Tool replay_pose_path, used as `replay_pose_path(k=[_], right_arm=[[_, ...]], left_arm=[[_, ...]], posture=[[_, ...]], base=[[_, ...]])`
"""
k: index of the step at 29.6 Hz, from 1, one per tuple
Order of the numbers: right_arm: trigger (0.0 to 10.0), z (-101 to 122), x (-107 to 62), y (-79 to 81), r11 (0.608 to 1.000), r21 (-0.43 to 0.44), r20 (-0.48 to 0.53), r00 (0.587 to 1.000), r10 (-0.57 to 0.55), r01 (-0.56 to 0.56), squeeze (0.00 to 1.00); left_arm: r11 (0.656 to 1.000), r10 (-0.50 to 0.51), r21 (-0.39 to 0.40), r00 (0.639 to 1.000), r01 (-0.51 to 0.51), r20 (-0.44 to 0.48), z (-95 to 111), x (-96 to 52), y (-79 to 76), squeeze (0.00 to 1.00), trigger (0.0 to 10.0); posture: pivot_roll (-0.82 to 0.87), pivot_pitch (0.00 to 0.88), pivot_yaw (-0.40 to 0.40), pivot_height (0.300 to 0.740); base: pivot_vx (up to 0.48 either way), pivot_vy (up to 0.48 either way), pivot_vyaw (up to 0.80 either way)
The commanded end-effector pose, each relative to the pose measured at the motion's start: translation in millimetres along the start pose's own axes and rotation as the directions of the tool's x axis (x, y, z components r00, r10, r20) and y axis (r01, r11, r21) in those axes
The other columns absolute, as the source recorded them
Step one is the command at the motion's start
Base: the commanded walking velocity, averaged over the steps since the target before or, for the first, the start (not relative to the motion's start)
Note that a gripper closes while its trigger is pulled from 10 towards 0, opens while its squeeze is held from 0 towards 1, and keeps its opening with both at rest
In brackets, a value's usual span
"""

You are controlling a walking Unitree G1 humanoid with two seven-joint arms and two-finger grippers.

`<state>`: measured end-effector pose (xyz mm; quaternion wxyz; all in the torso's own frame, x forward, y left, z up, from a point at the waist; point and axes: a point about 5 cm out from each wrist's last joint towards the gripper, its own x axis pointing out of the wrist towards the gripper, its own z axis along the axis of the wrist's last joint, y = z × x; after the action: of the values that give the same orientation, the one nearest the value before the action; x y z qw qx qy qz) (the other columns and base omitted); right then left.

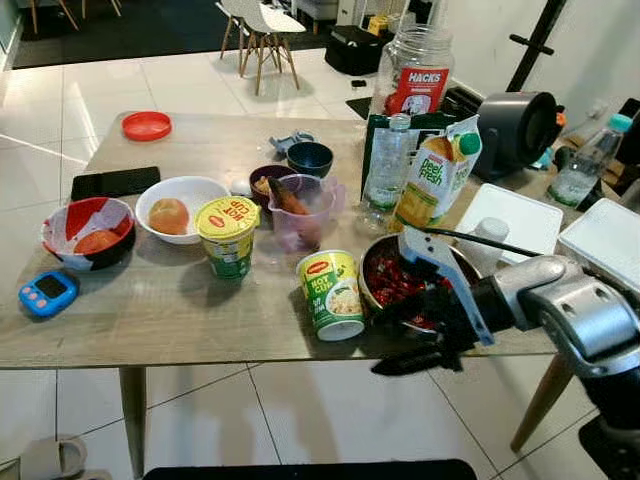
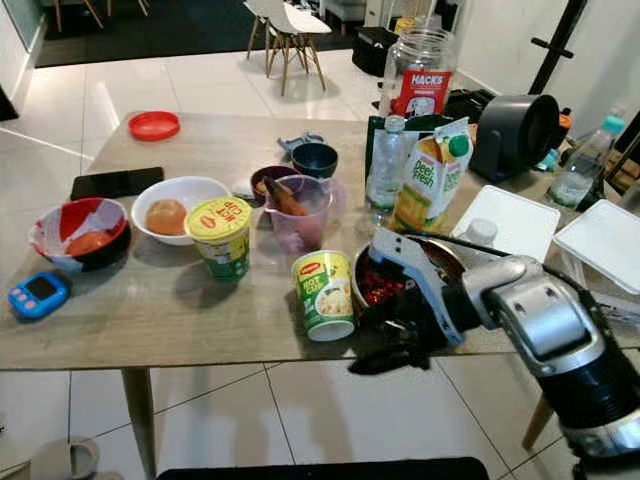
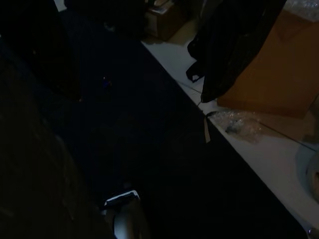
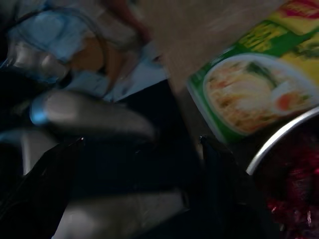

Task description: Restocking fridge

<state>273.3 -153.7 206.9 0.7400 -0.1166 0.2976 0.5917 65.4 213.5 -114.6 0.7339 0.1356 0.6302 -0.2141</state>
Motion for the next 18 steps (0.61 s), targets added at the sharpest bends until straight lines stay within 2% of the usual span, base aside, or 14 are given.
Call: replay_pose_path(k=[1, 6, 10, 18], right_arm=[[10.0, 2.3, -1.8, 1.5, 0.998, 0.015, 0.009, 0.999, -0.053, 0.053, 0.00], [10.0, 7.4, 10.2, 5.3, 0.985, 0.092, 0.049, 0.987, -0.152, 0.147, 0.00], [10.0, 9.8, 13.7, 3.4, 0.971, 0.125, 0.060, 0.976, -0.211, 0.203, 0.00], [10.0, 10.3, 24.1, 5.5, 0.953, 0.184, 0.066, 0.965, -0.254, 0.239, 0.00]], left_arm=[[0.999, -0.032, -0.003, 0.999, 0.032, -0.031, -8.5, 2.0, -10.1, 0.00, 10.0], [0.999, -0.032, -0.001, 0.999, 0.032, -0.030, -8.6, 2.0, -10.1, 0.00, 10.0], [1.000, -0.032, -0.001, 0.999, 0.032, -0.030, -8.7, 2.1, -10.4, 0.00, 10.0], [1.000, -0.031, -0.003, 0.999, 0.031, -0.031, -8.8, 2.1, -10.4, 0.00, 10.0]], posture=[[-0.11, 0.086, -0.091, 0.740], [-0.11, 0.077, -0.090, 0.740], [-0.11, 0.075, -0.090, 0.740], [-0.11, 0.082, -0.092, 0.740]], base=[[0.000, 0.000, 0.00], [0.000, 0.000, 0.00], [0.000, 0.000, 0.00], [0.000, 0.000, 0.00]])
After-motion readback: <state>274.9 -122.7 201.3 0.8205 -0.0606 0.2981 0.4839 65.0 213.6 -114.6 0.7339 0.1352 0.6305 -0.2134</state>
